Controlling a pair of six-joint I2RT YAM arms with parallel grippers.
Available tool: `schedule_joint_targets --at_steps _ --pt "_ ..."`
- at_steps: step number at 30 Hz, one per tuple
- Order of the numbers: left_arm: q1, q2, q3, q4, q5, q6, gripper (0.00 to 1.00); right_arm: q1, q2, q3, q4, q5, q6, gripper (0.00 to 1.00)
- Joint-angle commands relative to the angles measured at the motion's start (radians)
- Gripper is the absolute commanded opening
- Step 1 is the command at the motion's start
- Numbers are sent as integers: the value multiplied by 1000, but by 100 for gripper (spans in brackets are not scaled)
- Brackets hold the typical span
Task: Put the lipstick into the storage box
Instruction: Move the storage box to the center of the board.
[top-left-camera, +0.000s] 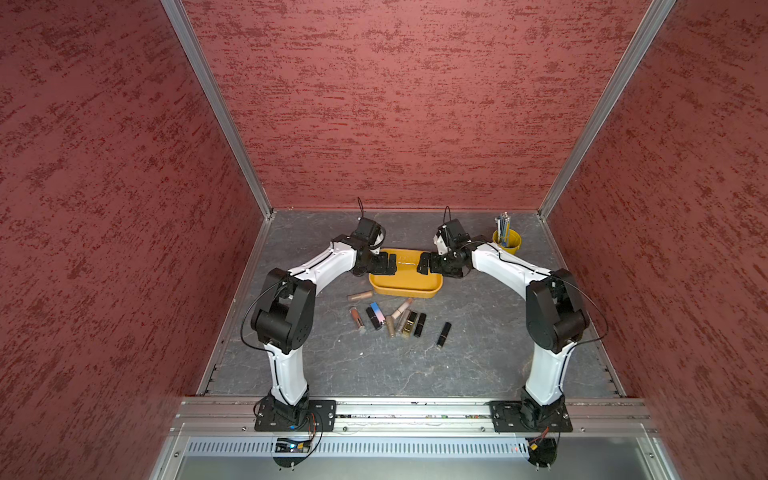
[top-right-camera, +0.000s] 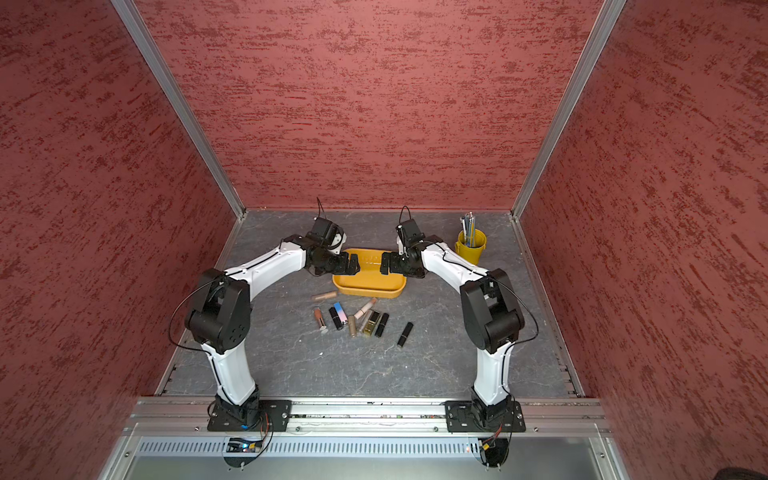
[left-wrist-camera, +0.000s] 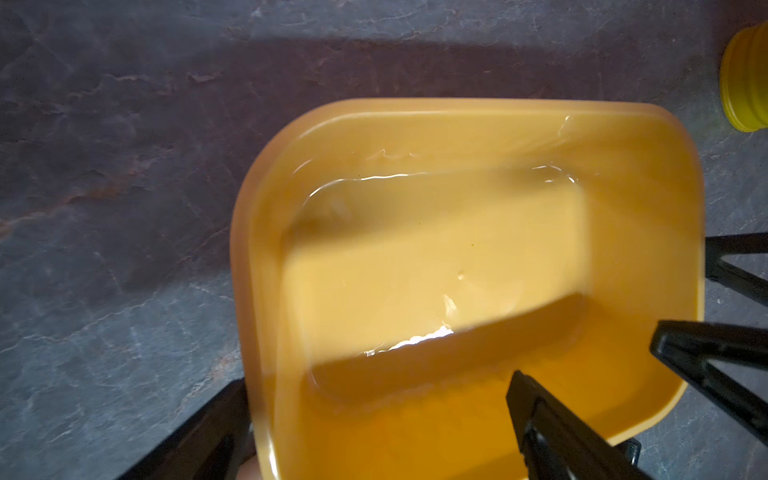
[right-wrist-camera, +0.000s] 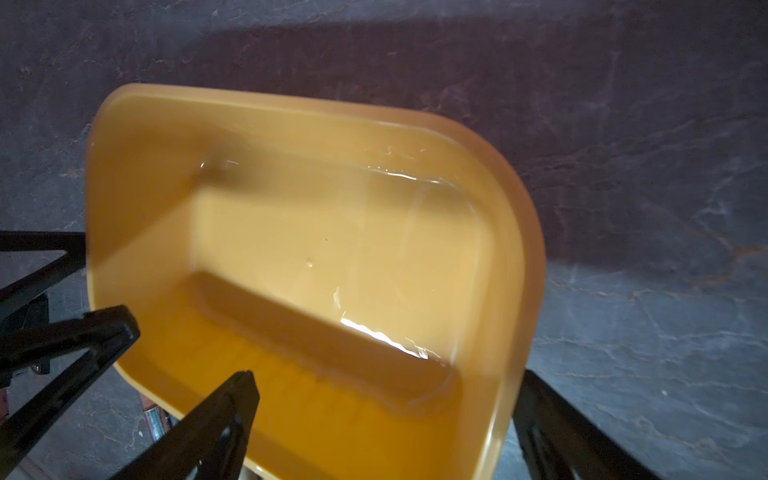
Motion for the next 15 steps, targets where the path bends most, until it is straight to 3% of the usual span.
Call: schedule_joint_targets --at_steps 1,9,15 --pt "-30 -12 -53 47 36 -40 100 3 -33 -29 14 -10 -1 99" --pt "-60 -50 -125 69 25 -68 100 3 -66 -82 21 -2 3 98" --pt "-27 -56 -101 61 1 -42 100 0 -88 -58 -12 51 -8 99"
